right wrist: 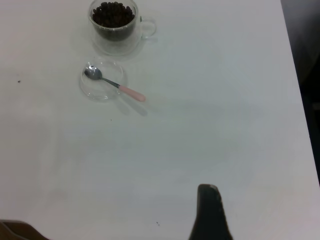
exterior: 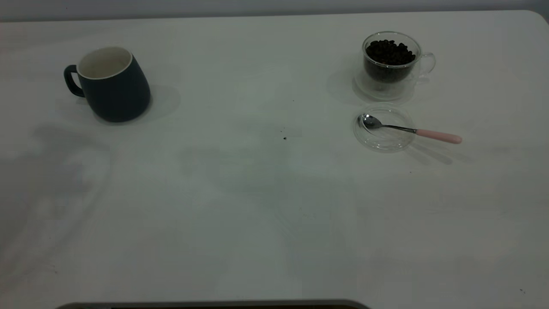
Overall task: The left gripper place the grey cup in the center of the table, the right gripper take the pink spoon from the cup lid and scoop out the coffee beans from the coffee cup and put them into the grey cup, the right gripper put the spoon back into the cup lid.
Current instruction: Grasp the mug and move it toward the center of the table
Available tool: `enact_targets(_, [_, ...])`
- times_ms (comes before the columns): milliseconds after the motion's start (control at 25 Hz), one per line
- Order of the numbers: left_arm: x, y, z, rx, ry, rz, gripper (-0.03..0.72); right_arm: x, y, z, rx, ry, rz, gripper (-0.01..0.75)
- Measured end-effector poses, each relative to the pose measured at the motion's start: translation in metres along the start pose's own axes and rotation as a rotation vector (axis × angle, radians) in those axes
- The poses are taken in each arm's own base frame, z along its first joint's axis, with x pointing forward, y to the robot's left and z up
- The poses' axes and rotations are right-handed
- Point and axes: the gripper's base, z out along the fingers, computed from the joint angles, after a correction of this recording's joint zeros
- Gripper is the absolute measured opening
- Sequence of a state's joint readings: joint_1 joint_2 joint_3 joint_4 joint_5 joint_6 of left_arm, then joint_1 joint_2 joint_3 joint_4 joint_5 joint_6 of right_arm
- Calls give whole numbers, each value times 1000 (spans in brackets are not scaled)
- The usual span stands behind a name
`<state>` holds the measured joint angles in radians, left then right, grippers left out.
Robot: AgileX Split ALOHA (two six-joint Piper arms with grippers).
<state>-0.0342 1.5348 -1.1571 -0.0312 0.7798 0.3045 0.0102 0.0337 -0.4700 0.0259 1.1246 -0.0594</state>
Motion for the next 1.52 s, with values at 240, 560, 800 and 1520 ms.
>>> enact_targets(240, [-45,14,57,28,81,71,565,0,0,0,0,0,0,581])
enact_targets(560, [-78,28,115,73,209,320,565,0,0,0,0,0,0,581])
enact_targets(800, [-75,40,161,37,340,621,565,0,0,0,0,0,0,581])
enact_targets(1520, [-69,33,249,-2,280,1000,565,0,0,0,0,0,1,581])
